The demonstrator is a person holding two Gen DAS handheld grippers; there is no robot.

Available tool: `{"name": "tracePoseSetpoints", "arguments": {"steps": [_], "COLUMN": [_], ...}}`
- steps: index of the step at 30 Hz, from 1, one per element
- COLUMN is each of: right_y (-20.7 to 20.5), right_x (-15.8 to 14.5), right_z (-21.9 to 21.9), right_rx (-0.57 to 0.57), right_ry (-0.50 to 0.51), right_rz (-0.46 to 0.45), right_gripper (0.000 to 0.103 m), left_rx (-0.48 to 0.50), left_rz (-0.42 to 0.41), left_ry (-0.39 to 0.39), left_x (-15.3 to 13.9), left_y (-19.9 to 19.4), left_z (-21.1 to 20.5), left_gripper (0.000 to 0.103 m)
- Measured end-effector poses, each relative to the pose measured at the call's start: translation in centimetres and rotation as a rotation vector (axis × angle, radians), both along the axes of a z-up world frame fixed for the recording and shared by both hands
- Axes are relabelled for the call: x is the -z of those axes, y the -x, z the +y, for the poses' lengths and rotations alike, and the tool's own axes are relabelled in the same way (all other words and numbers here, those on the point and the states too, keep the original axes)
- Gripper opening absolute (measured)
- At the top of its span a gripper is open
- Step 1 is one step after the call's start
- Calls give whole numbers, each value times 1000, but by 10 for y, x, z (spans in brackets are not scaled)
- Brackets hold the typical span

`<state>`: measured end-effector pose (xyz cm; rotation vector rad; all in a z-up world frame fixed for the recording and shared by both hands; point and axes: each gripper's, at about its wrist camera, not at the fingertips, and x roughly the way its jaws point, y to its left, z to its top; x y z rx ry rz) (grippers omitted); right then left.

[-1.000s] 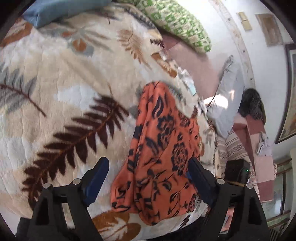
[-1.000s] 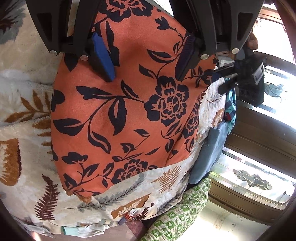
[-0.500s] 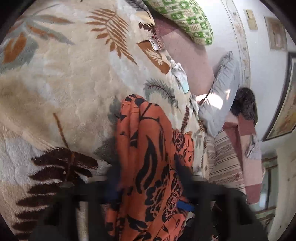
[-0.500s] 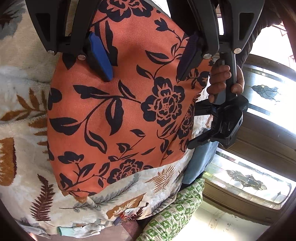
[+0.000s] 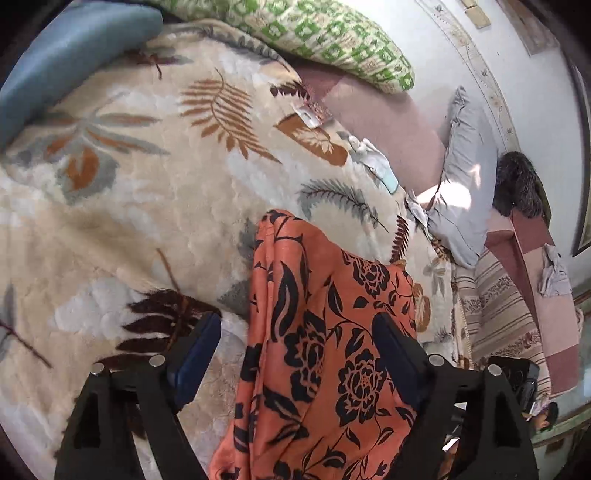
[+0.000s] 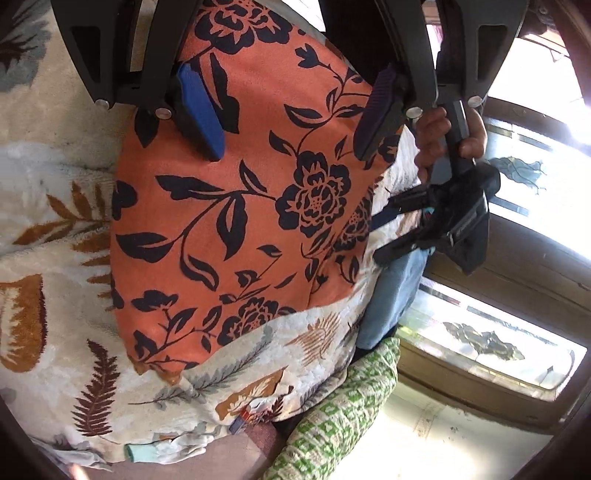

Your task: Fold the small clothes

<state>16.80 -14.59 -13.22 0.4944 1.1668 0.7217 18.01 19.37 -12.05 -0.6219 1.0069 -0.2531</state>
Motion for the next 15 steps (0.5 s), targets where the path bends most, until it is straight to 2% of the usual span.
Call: {"name": "tracePoseSetpoints", "arguments": {"steps": [4,7,9,15], "right_y": [11,11,10,8], "right_x": [-14,-13,-7,12], "right_z": [-31,-53,-63,-71], "right_rx": [93,163,199,219], "right_ry": [5,38,50,64], "right_rz": [-57,-43,-12,46], "right_gripper": [76,77,77,77], "left_rx": [-27,-16,-5,8], "left_rz": [-25,-42,-40,-42], "left_ry": [-179,-288,-323,-361], "left_x": [-19,-21,-18,-17], "left_y": [30,45,51,55], "left_z": [-4,-11,-14,-21], "left_gripper": [84,84,84,84]}}
